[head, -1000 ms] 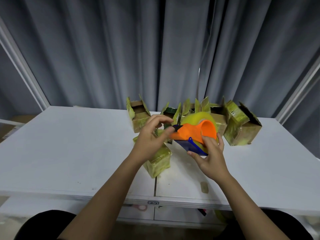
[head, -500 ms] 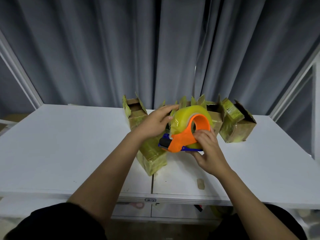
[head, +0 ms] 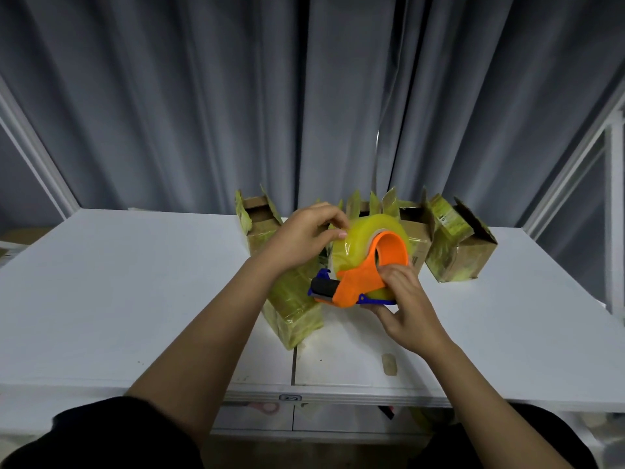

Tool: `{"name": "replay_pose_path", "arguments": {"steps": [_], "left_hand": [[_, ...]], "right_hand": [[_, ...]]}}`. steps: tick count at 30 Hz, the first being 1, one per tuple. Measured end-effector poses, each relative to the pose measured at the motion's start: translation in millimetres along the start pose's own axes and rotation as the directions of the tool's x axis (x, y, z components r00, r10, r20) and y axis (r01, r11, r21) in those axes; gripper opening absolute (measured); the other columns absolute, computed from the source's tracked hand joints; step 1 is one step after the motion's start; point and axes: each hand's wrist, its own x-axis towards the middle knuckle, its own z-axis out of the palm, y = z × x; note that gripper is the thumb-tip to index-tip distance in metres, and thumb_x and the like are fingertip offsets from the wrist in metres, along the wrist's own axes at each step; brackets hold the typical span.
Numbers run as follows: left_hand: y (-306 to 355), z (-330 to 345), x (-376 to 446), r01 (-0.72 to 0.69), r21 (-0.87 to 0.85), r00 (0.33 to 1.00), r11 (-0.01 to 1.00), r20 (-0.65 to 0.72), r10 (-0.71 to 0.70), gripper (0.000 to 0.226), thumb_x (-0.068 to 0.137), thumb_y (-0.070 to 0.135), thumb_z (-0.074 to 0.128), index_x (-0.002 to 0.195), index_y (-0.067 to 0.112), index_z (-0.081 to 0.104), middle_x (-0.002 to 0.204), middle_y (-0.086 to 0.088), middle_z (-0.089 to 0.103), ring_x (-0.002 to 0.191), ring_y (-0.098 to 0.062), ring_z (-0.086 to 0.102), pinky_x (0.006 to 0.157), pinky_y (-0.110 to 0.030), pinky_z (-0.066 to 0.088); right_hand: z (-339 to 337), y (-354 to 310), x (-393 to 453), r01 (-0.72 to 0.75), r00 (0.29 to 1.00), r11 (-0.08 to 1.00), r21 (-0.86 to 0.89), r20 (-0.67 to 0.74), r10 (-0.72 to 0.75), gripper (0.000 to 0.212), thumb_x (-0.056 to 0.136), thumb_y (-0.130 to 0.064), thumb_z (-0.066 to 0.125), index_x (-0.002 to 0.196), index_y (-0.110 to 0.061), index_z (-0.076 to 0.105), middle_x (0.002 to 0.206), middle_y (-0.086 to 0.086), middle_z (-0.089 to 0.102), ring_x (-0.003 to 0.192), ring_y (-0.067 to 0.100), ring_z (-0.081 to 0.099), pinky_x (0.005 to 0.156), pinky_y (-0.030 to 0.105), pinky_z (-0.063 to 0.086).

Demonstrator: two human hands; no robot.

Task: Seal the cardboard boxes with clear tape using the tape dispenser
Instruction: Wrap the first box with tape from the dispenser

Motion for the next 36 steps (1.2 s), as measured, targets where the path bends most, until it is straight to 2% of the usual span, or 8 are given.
{"name": "replay_pose_path", "arguments": {"steps": [5,11,14,16,21,24,29,36], "left_hand": [[6.7,2.3,-1.4,-0.033,0.121,0.998,0.992,0.062,0.025,0.005,0.096,0.009,0.049,0.092,0.011,0.053,0.09,0.004,0.052,0.083,-0.011,0.05,0.072,-0.023,0.039],[16.0,-2.6,-10.1,-0.008,0.312,0.992,0.95,0.124,-0.032,0.017,0.094,0.002,0.042,0.092,0.019,0.043,0.089,0.012,0.044,0.093,-0.006,0.038,0.079,-0.031,0.044],[18.2,-3.1,-12.5,0.04,0.241,0.993,0.97,0.101,-0.067,0.003,0.097,0.02,0.043,0.095,0.02,0.043,0.086,0.014,0.046,0.094,-0.008,0.038,0.075,-0.03,0.042],[19.2,-2.2,-13.2,0.031,0.232,0.994,0.972,0.094,-0.055,0.01,0.096,0.029,0.047,0.095,0.021,0.042,0.084,0.015,0.047,0.091,-0.007,0.038,0.07,-0.027,0.041],[16.3,1.2,-10.4,0.073,0.175,0.996,0.982,0.041,-0.081,0.01,0.095,0.031,0.052,0.096,0.021,0.051,0.074,0.016,0.048,0.081,0.001,0.04,0.066,-0.025,0.034],[18.7,0.7,-12.0,0.037,0.168,0.998,0.985,0.044,-0.045,0.011,0.093,0.032,0.057,0.087,0.022,0.056,0.075,0.015,0.05,0.08,0.003,0.042,0.065,-0.019,0.034],[24.5,5.4,-13.9,-0.039,0.224,0.999,0.974,0.01,0.038,0.007,0.095,0.02,0.052,0.09,0.016,0.055,0.087,0.007,0.053,0.087,-0.008,0.044,0.073,-0.03,0.043],[34.4,1.4,-7.6,-0.084,0.469,0.995,0.879,-0.011,0.101,0.01,0.098,0.024,0.047,0.093,0.017,0.053,0.095,0.005,0.055,0.09,-0.011,0.042,0.07,-0.026,0.036]], "right_hand": [[1.1,-6.9,-3.4,-0.045,0.999,0.999,0.027,-0.002,0.045,0.037,0.081,-0.025,0.072,0.108,-0.031,0.049,0.104,-0.028,0.041,0.1,0.002,0.04,0.089,0.013,0.032],[1.1,-2.5,-2.8,-0.269,0.96,0.951,0.154,-0.038,0.278,0.04,0.084,-0.023,0.073,0.107,-0.037,0.045,0.1,-0.012,0.045,0.094,-0.006,0.047,0.075,0.005,0.037],[2.8,-5.2,-4.7,-0.269,0.961,0.951,0.154,-0.017,0.275,0.04,0.084,-0.024,0.073,0.113,-0.03,0.046,0.104,-0.009,0.048,0.098,-0.011,0.045,0.078,0.003,0.037],[4.4,-6.3,-5.9,-0.271,0.96,0.951,0.15,-0.027,0.278,0.037,0.083,-0.03,0.071,0.111,-0.029,0.047,0.102,-0.008,0.049,0.097,-0.011,0.045,0.076,0.002,0.036],[8.0,-10.0,-11.2,-0.262,0.961,0.952,0.158,-0.044,0.272,0.038,0.081,-0.032,0.067,0.113,-0.029,0.047,0.106,-0.021,0.045,0.099,-0.015,0.043,0.078,0.0,0.035],[10.2,-10.7,-14.8,-0.292,0.95,0.937,0.191,-0.053,0.307,0.039,0.081,-0.035,0.067,0.114,-0.027,0.048,0.106,-0.02,0.045,0.098,-0.012,0.045,0.078,0.002,0.036],[11.5,-14.2,-12.2,-0.38,0.922,0.875,0.299,0.05,0.383,0.037,0.083,-0.038,0.07,0.111,-0.04,0.046,0.105,-0.007,0.052,0.093,-0.001,0.053,0.075,0.009,0.043],[18.0,-7.8,-3.1,-0.469,0.883,0.848,0.245,0.164,0.44,0.058,0.073,-0.066,0.058,0.117,-0.031,0.047,0.107,-0.004,0.057,0.095,0.013,0.059,0.078,0.039,0.054]]}}
